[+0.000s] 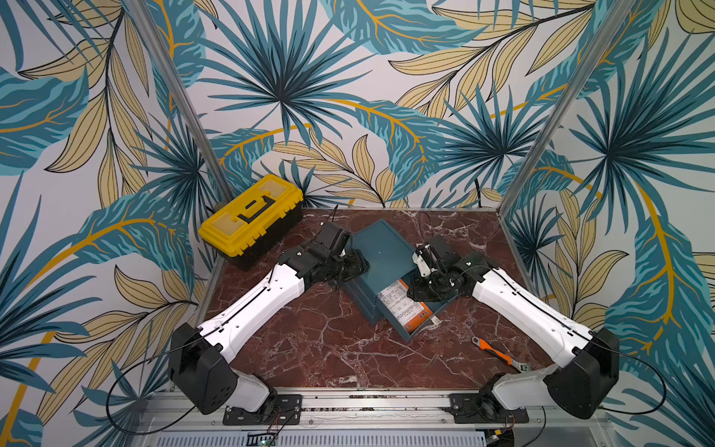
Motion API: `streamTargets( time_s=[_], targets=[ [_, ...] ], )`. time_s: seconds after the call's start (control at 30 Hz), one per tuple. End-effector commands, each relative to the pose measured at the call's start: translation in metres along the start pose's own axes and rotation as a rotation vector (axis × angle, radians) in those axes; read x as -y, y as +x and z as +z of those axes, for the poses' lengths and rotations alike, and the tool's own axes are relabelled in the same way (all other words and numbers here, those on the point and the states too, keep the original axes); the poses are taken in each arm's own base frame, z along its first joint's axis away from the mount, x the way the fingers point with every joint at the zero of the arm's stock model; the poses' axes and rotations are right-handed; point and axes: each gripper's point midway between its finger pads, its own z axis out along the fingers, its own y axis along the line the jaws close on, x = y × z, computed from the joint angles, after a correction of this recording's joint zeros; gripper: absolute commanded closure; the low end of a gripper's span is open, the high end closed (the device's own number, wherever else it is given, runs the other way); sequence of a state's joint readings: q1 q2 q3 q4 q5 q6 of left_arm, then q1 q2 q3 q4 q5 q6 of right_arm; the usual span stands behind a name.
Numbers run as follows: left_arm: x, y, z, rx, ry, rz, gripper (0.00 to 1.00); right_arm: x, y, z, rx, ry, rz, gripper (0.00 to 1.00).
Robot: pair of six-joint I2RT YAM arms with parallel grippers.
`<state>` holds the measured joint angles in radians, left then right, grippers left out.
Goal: Take the seed bags out of the drawer
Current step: Pick up the seed packet from the drawer.
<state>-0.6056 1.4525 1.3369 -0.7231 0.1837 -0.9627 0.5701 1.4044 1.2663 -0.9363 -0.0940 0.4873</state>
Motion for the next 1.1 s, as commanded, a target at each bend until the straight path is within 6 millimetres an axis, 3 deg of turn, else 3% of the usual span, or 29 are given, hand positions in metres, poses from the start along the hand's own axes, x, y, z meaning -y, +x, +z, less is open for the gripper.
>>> streamTargets(
  time_s=[0.0,0.37,0.53,1.07],
  targets=[
    [-0.002,0.006,0.012,-0.023,0.013,-0.002,0.37,-0.006,0.011,0.001,-0.033,-0.043,0.005,0.71],
    [-0.001,0.007,0.011,-0.027,0.021,-0.003,0.37,-0.011,0.012,-0.003,-0.031,-0.074,0.015,0.86],
    [-0.001,0.007,0.010,-0.023,0.020,0.001,0.37,-0.007,0.015,0.000,-0.037,-0.060,0.031,1.00],
    [-0.001,0.006,0.011,-0.021,0.021,0.000,0.37,-0.010,-0.005,-0.043,0.000,-0.062,0.109,1.00]
  ],
)
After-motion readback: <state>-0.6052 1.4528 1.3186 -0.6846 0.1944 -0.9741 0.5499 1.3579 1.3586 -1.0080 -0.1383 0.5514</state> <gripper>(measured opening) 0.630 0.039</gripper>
